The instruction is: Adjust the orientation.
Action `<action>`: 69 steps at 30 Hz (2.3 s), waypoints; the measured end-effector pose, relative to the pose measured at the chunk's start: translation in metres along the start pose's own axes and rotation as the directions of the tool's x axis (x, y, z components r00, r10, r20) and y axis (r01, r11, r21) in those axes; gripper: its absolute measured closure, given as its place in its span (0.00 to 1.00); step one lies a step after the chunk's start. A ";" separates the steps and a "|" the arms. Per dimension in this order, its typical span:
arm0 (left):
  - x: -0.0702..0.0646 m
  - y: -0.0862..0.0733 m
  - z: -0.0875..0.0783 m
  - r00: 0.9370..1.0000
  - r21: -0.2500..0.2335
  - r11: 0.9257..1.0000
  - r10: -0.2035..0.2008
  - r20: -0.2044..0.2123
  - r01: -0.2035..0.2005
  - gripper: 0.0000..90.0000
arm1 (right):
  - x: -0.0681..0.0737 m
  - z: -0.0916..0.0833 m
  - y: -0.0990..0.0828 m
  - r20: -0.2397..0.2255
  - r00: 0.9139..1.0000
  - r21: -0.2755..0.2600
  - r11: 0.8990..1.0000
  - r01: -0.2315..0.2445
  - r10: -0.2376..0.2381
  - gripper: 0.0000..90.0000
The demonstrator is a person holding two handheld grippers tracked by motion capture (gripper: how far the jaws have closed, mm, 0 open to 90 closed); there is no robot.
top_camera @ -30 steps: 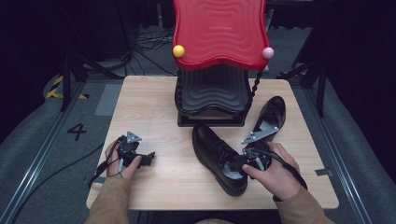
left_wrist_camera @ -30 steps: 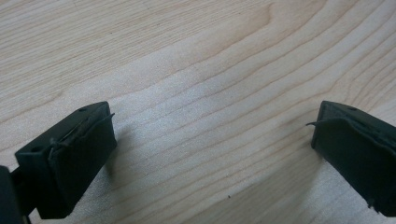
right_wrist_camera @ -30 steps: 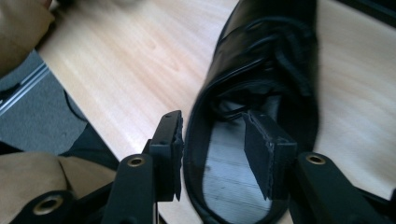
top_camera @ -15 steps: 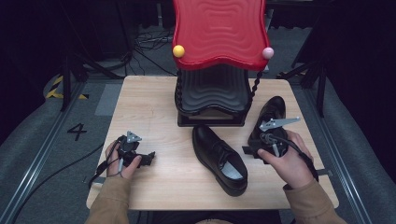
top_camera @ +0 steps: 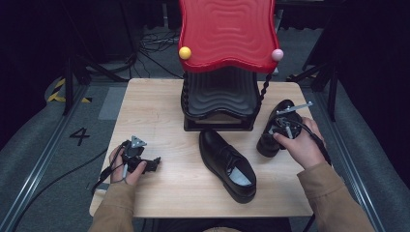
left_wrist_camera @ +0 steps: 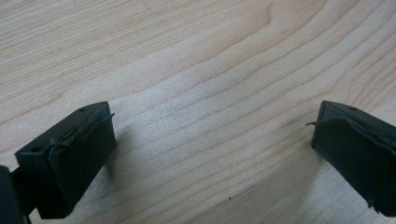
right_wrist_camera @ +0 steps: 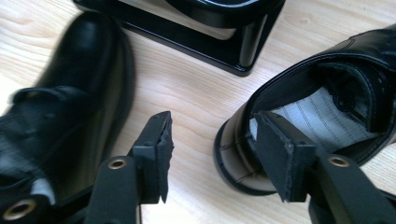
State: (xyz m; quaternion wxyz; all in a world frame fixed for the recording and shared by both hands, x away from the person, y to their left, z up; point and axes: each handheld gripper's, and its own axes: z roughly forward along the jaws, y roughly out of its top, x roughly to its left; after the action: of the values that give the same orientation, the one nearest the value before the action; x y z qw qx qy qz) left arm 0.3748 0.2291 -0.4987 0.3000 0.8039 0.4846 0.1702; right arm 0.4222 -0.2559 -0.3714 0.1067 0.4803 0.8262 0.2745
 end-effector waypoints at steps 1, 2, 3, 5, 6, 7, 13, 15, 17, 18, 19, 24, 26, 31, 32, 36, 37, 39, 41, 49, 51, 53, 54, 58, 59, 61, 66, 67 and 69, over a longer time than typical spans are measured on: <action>0.000 0.000 0.000 1.000 0.000 1.000 0.000 0.000 0.000 0.00 | -0.001 0.003 0.001 0.004 1.000 0.008 1.000 -0.002 0.002 0.50; 0.000 0.000 0.000 1.000 0.000 1.000 0.000 0.000 0.000 0.00 | -0.003 0.008 0.003 0.010 1.000 0.028 1.000 -0.012 0.011 0.49; 0.000 0.000 0.000 1.000 0.000 1.000 0.000 0.000 0.000 0.00 | -0.005 0.013 0.004 0.020 1.000 0.047 0.999 -0.017 0.016 0.48; 0.000 0.000 0.000 1.000 0.000 1.000 0.001 0.000 -0.001 0.00 | -0.006 0.018 0.005 0.021 1.000 0.061 0.998 -0.022 0.020 0.48; 0.000 0.000 0.000 1.000 0.000 1.000 0.000 0.000 0.000 0.00 | -0.008 0.022 0.006 0.024 0.999 0.072 0.997 -0.024 0.022 0.48; 0.000 0.000 0.000 1.000 0.000 1.000 0.001 0.000 -0.001 0.00 | -0.009 0.025 0.007 0.029 0.999 0.084 0.996 -0.028 0.026 0.48; 0.000 0.000 0.000 1.000 0.000 1.000 0.000 0.001 0.000 0.00 | -0.016 0.045 0.010 0.039 0.997 0.156 0.985 -0.070 0.065 0.56; 0.000 0.000 0.000 1.000 0.000 1.000 0.001 0.000 -0.001 0.00 | -0.018 0.050 0.011 0.029 0.993 0.201 0.972 -0.122 0.118 0.60; 0.000 0.000 0.000 1.000 0.000 1.000 0.001 -0.001 -0.001 0.00 | -0.019 0.055 0.012 0.030 0.990 0.222 0.965 -0.140 0.137 0.64; 0.000 0.000 0.000 1.000 0.001 1.000 0.001 0.000 -0.001 0.00 | -0.019 0.057 0.013 0.037 0.989 0.238 0.960 -0.150 0.145 0.66; 0.000 0.000 0.000 1.000 0.000 1.000 0.001 0.000 -0.001 0.00 | -0.020 0.059 0.013 0.034 0.988 0.248 0.956 -0.153 0.150 0.66; 0.000 0.000 0.000 1.000 0.000 1.000 0.000 0.000 0.000 0.00 | -0.017 0.069 0.017 0.045 0.987 0.309 0.937 -0.162 0.156 0.82; 0.000 0.000 0.000 1.000 0.000 1.000 0.001 0.000 -0.001 0.00 | -0.016 0.071 0.017 0.062 0.988 0.318 0.935 -0.156 0.143 0.86; 0.000 0.000 0.000 1.000 0.001 1.000 0.000 0.001 0.000 0.00 | -0.020 0.070 0.017 0.027 0.981 0.317 0.929 -0.189 0.190 0.91; 0.000 0.000 0.000 1.000 0.000 1.000 0.001 0.000 -0.001 0.00 | -0.020 0.070 0.017 0.027 0.981 0.317 0.929 -0.189 0.190 0.91; 0.000 0.000 0.000 1.000 0.000 1.000 0.000 0.001 0.000 0.00 | -0.020 0.067 0.016 0.028 0.986 0.315 0.934 -0.167 0.167 0.92; 0.000 0.000 0.000 1.000 0.004 1.000 0.001 0.002 -0.001 0.00 | -0.020 0.066 0.015 0.026 0.987 0.310 0.937 -0.160 0.160 0.92; 0.000 0.000 0.000 1.000 0.003 1.000 0.001 0.002 -0.001 0.00 | -0.021 0.059 0.014 0.016 0.988 0.291 0.945 -0.149 0.151 0.92; 0.000 0.000 0.000 1.000 0.000 1.000 0.000 0.000 0.000 0.00 | -0.022 0.051 0.012 -0.010 0.989 0.279 0.950 -0.138 0.147 0.92; 0.000 0.000 0.000 1.000 0.000 1.000 0.000 0.000 0.000 0.00 | -0.013 0.021 -0.001 -0.049 0.997 0.256 0.966 -0.042 0.056 0.90; 0.000 0.000 0.000 1.000 0.000 1.000 0.001 -0.001 -0.001 0.00 | -0.007 0.013 -0.006 -0.055 0.998 0.253 0.967 -0.001 0.016 0.91; 0.000 0.000 0.000 1.000 0.000 1.000 0.001 -0.001 -0.001 0.00 | -0.001 0.004 -0.010 -0.065 0.998 0.246 0.969 0.032 -0.016 0.91; 0.000 0.000 0.000 1.000 0.000 1.000 0.000 0.000 0.000 0.00 | 0.003 -0.002 -0.013 -0.074 0.997 0.245 0.968 0.050 -0.032 0.91; 0.000 0.000 0.000 1.000 0.000 1.000 0.000 0.000 0.000 0.00 | 0.011 -0.015 -0.020 -0.101 0.992 0.245 0.964 0.100 -0.078 0.90; 0.000 0.000 0.000 1.000 0.000 1.000 0.000 0.000 0.000 0.00 | 0.015 -0.019 -0.023 -0.107 0.989 0.251 0.960 0.128 -0.104 0.90; 0.000 0.000 0.000 1.000 0.000 1.000 0.000 0.000 0.000 0.00 | 0.020 -0.025 -0.027 -0.116 0.984 0.254 0.953 0.162 -0.136 0.90; 0.000 0.000 0.000 1.000 0.000 1.000 0.001 0.000 -0.001 0.00 | 0.032 -0.037 -0.036 -0.148 0.969 0.254 0.939 0.231 -0.198 0.90; 0.000 0.000 0.000 1.000 0.000 1.000 0.000 0.000 0.000 0.00 | 0.034 -0.039 -0.037 -0.155 0.964 0.255 0.934 0.250 -0.215 0.90; 0.000 0.000 0.000 1.000 0.000 1.000 0.000 0.000 0.000 0.00 | 0.038 -0.043 -0.040 -0.167 0.957 0.252 0.928 0.274 -0.237 0.90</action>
State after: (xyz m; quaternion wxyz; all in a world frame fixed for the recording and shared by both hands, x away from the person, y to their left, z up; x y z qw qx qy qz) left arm 0.3747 0.2291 -0.4987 0.3000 0.8039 0.4846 0.1700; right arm 0.3539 -0.2539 -0.3552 0.0191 0.3590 0.9169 0.1736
